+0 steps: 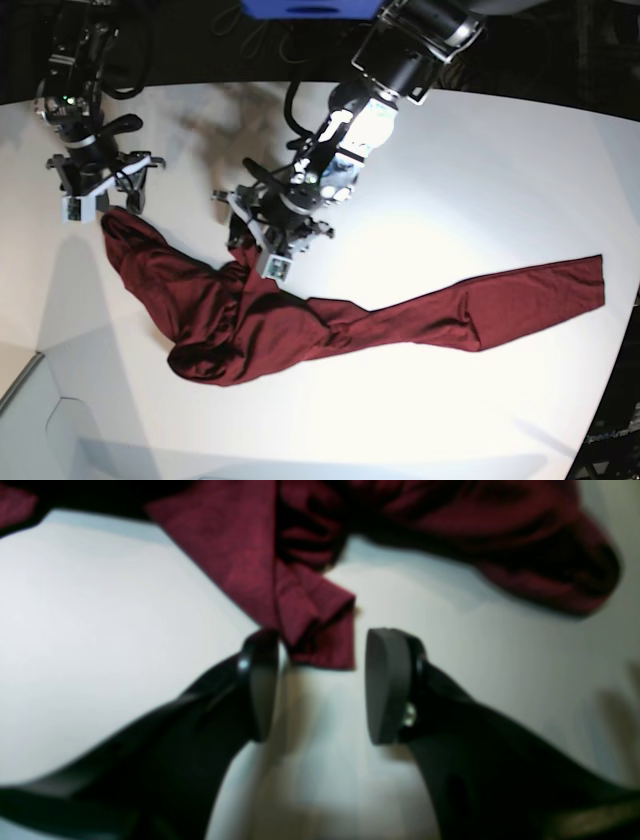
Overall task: Layout the t-shirt on the table in an organized manner, then fold the t-shirt properly
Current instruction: 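Release the left gripper and grasp the shirt fold near the right gripper, then stretch the shirt between both grippers and lay it flat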
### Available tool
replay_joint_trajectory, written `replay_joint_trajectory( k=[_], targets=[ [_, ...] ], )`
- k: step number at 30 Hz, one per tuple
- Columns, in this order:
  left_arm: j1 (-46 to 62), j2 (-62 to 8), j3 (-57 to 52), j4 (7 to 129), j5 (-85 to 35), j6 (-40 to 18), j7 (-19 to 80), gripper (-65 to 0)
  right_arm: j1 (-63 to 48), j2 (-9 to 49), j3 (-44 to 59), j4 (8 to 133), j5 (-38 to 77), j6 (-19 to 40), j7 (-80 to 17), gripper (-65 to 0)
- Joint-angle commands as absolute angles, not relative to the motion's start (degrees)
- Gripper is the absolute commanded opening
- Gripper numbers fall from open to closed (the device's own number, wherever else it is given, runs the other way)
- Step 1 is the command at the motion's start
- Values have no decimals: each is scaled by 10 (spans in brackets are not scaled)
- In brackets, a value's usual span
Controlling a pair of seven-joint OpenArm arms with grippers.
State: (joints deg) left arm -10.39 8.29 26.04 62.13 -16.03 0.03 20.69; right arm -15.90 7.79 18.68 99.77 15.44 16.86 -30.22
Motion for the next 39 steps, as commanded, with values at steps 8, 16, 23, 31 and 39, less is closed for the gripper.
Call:
replay_joint_trajectory(
  k=[8, 16, 23, 31, 39],
  targets=[
    [-160, 90, 261, 571, -175, 0, 191, -370, -153, 90, 197, 1010, 161, 171, -287, -301],
    [-186, 90, 273, 510, -176, 0, 161, -370, -153, 95, 196, 1008, 161, 171, -290, -301],
    [-193, 90, 355, 434, -176, 0, 85, -475, -165, 96, 196, 1008, 161, 171, -289, -302],
    [-173, 78, 359, 514, -176, 60, 88, -650, -166, 96, 196, 1007, 160, 171, -290, -302],
    [-80, -65, 300, 826, -192, 96, 230, -649, -160, 87, 192, 1004, 161, 171, -289, -302]
  ],
)
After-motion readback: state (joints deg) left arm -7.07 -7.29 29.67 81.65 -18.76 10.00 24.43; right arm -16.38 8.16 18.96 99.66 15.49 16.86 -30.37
